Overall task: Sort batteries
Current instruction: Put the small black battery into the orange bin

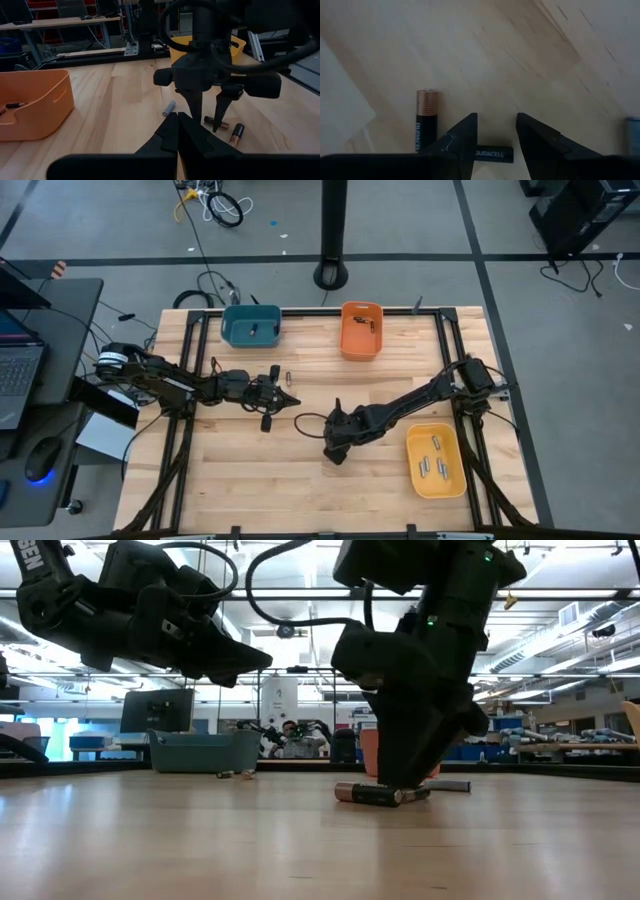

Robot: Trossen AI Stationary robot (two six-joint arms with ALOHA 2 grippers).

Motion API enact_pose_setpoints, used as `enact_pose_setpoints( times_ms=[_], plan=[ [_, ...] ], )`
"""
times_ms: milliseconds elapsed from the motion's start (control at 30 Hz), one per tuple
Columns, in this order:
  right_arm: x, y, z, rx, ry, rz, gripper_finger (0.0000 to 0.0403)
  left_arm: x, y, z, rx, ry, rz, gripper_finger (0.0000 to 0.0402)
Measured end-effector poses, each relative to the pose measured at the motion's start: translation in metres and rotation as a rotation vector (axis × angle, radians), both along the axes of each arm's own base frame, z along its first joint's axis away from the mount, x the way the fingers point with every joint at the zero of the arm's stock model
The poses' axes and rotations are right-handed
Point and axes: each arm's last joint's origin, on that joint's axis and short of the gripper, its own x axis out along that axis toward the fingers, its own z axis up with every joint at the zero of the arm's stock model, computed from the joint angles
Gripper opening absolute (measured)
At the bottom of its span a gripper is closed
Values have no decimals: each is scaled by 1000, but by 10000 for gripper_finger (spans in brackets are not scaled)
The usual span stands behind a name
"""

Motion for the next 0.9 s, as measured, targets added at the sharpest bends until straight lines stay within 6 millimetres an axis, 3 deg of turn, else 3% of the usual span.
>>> enact_pose_setpoints(
  times_ms=[233,400,600,767,900],
  plan=[
    [-2,-1,-3,-5,4,19,149,0,0,0,0,-1,0,10],
    [-4,0,8,-76,104,252,149,0,0,0,0,0,1,10],
    [0,1,35,-161,172,547,155,0,0,0,0,-1,1,10],
    [3,3,45,-137,172,654,156,0,0,0,1,1,1,10],
    [-5,25,45,-70,175,748,156,0,0,-1,0,12,1,10]
  ],
)
